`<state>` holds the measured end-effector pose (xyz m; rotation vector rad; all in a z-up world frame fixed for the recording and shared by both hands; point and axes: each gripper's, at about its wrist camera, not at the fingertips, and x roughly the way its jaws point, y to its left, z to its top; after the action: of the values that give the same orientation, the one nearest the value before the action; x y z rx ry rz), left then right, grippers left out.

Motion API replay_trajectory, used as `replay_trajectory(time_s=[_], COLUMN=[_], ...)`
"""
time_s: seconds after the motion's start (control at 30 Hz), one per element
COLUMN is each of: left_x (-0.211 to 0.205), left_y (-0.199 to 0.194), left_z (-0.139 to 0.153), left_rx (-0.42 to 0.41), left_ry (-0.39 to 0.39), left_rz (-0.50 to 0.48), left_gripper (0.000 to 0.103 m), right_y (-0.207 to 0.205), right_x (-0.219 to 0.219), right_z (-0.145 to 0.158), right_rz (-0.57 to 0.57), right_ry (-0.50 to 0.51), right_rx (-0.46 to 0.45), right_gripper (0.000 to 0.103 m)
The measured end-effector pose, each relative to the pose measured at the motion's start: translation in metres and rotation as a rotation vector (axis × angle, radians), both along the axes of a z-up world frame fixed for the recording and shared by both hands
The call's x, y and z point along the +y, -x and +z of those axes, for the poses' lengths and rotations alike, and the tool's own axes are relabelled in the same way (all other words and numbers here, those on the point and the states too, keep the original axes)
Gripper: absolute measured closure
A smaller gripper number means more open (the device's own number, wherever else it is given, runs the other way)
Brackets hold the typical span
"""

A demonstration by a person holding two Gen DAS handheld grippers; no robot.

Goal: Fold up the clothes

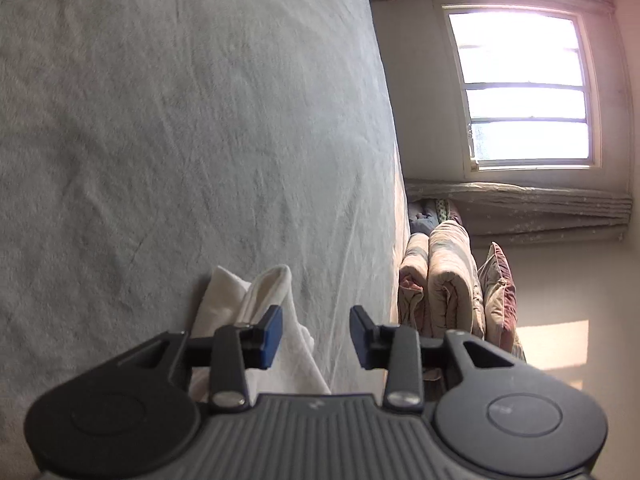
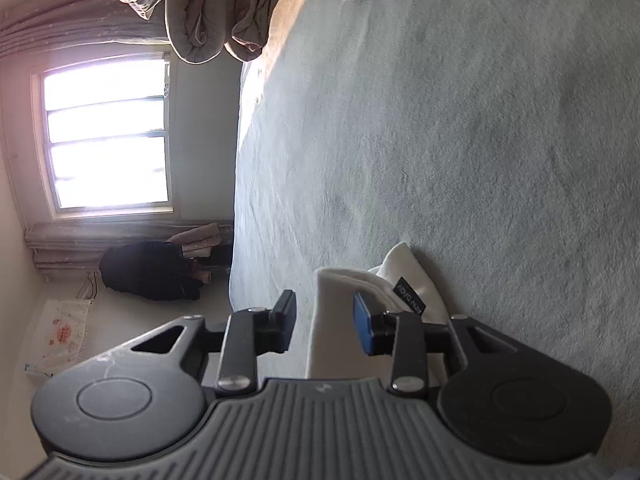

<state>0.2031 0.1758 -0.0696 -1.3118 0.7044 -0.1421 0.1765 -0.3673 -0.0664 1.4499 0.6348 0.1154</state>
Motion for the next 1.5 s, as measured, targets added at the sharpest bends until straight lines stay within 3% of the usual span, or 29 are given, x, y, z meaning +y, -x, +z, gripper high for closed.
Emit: replay_trajectory(time_s=[0.1,0.27,0.47,0.53,0.57,0.6,0.7,0.87,0.97,1.2,1.3,1.4,1.5], left_x=[0.006,0.000,-0.022,-0.026,-0.028,-0.030,-0.036,-0.035,-0.035,-0.039,-0.039,-0.038,-0.038], left_y=[0.001,-0.005,-0.021,-0.024,-0.023,-0.022,-0.013,-0.002,-0.008,-0.026,-0.025,-0.024,-0.016], left_z=[0.006,0.014,0.015,0.014,0.014,0.015,0.020,0.031,0.032,0.002,-0.007,-0.002,0.010], left_rx=[-0.030,-0.080,-0.130,-0.131,-0.144,-0.157,-0.218,-0.273,-0.265,-0.156,-0.155,-0.153,-0.165], left_ry=[-0.134,-0.447,-0.666,-0.723,-0.731,-0.738,-0.775,-0.816,-0.835,-0.877,-0.890,-0.897,-0.908], left_rz=[-0.038,-0.128,-0.186,-0.184,-0.177,-0.168,-0.126,-0.064,-0.041,-0.063,-0.070,-0.083,-0.097], left_gripper=[0.063,0.061,0.062,0.069,0.078,0.093,0.098,0.099,0.099,0.098,0.096,0.093,0.082], right_y=[0.001,0.001,-0.009,-0.013,-0.014,-0.015,-0.008,0.004,0.001,-0.036,-0.038,-0.038,-0.031], right_x=[-0.003,0.009,0.043,0.056,0.063,0.069,0.088,0.106,0.115,0.114,0.108,0.110,0.106], right_z=[0.010,0.017,0.016,0.014,0.014,0.015,0.020,0.030,0.034,0.011,0.001,0.003,0.015], right_rz=[0.010,0.072,0.158,0.182,0.189,0.191,0.165,0.105,0.098,0.156,0.167,0.192,0.210], right_ry=[0.097,0.344,0.580,0.658,0.698,0.758,0.931,1.047,1.106,1.153,1.122,1.127,1.120], right_rx=[-0.030,-0.040,-0.064,-0.074,-0.078,-0.081,-0.113,-0.214,-0.245,-0.148,-0.126,-0.125,-0.143], right_gripper=[0.057,0.057,0.057,0.057,0.061,0.075,0.092,0.093,0.093,0.093,0.093,0.089,0.084])
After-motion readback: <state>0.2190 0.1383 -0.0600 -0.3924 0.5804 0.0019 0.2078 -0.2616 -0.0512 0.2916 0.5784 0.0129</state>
